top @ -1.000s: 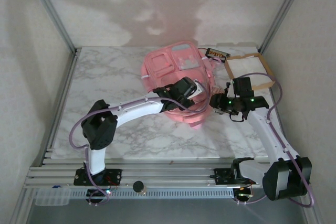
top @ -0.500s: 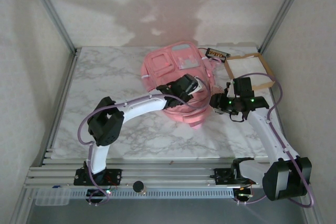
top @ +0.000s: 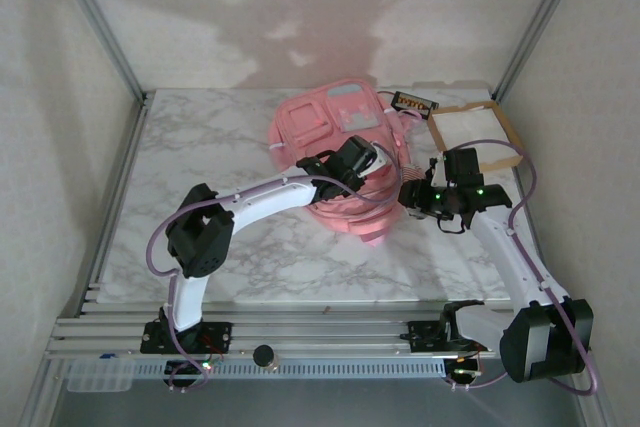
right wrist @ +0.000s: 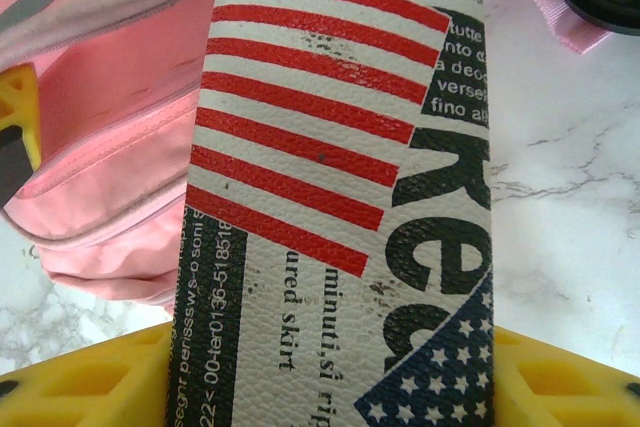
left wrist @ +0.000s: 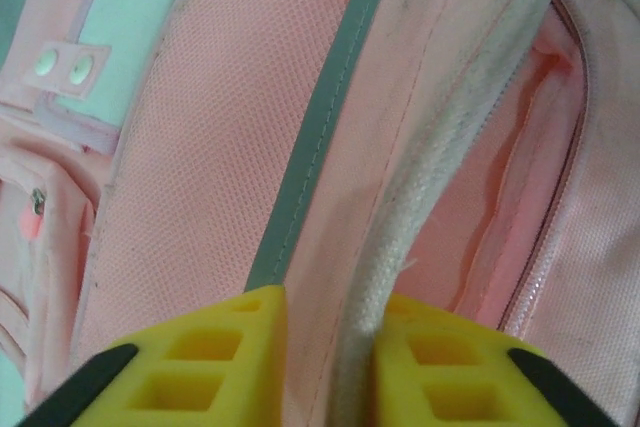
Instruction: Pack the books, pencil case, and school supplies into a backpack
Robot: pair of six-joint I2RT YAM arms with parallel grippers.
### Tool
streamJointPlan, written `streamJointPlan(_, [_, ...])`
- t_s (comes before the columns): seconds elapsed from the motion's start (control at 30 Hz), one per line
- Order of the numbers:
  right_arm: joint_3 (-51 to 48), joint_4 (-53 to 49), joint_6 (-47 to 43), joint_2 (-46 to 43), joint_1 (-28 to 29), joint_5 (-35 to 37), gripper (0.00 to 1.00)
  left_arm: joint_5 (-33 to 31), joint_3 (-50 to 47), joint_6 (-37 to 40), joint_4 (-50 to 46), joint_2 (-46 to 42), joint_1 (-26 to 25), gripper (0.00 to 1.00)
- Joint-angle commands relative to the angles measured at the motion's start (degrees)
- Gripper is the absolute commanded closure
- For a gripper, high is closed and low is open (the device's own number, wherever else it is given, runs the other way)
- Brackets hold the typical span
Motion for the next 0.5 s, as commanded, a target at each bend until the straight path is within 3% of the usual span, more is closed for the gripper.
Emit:
streamJointPlan(0.0, [-0.02, 1.56, -0.88, 0.56, -0.37, -3.76, 0.54, -2.07, 3.17, -1.45, -0.27, 0.36, 1.55, 0.86])
streamJointPlan(0.1, [-0.28, 1.86, -1.38, 0.98, -0.09, -5.78, 0.56, -0.76, 4.61, -4.66, 0.28, -0.63, 1.55, 1.0])
streamJointPlan(0.47, [2.85, 7.47, 1.13, 5.33, 3.35, -11.43, 0.57, 5.0, 12.95, -22.96, -3.08, -1.26, 0.35, 1.0])
